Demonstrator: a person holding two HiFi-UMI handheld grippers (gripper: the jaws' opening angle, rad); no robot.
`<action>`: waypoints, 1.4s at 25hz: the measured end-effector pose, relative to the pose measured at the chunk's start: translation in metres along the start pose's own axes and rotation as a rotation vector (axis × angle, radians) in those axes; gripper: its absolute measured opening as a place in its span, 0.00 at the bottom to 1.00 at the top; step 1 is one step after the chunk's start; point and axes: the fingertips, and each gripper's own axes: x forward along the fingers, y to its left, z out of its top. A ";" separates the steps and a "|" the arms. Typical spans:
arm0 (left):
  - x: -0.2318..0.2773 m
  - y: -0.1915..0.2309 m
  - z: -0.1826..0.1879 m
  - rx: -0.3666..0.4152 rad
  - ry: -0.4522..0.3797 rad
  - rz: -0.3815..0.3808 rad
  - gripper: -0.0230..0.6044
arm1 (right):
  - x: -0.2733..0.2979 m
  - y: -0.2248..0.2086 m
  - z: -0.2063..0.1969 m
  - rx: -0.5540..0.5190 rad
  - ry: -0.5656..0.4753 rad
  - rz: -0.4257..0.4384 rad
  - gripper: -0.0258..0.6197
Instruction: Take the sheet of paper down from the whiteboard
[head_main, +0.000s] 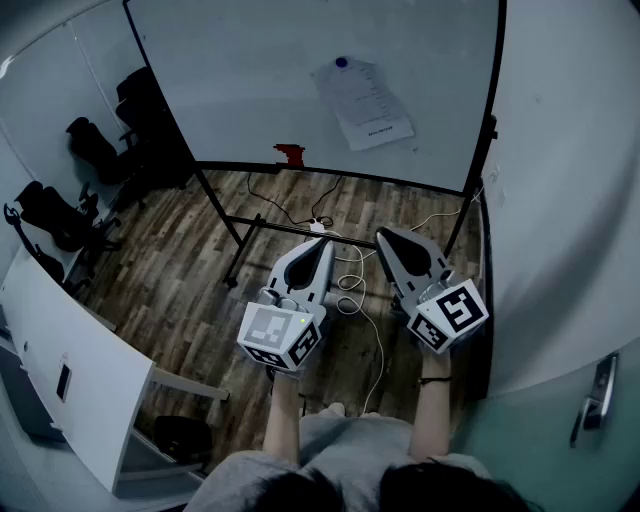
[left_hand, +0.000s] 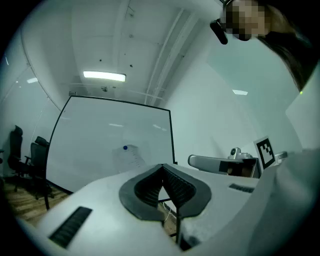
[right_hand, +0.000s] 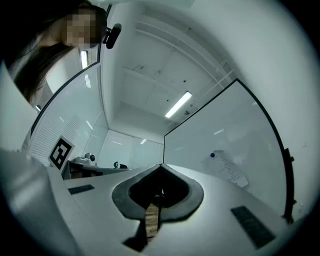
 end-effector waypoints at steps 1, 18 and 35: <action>-0.001 -0.002 0.001 -0.001 -0.003 0.002 0.05 | -0.003 -0.001 0.001 0.000 0.000 0.001 0.04; -0.018 -0.023 -0.015 0.016 0.045 0.105 0.05 | -0.031 -0.009 0.004 0.025 -0.001 0.031 0.04; 0.089 0.037 -0.041 0.001 0.030 0.043 0.05 | 0.041 -0.084 -0.040 0.002 0.050 0.012 0.04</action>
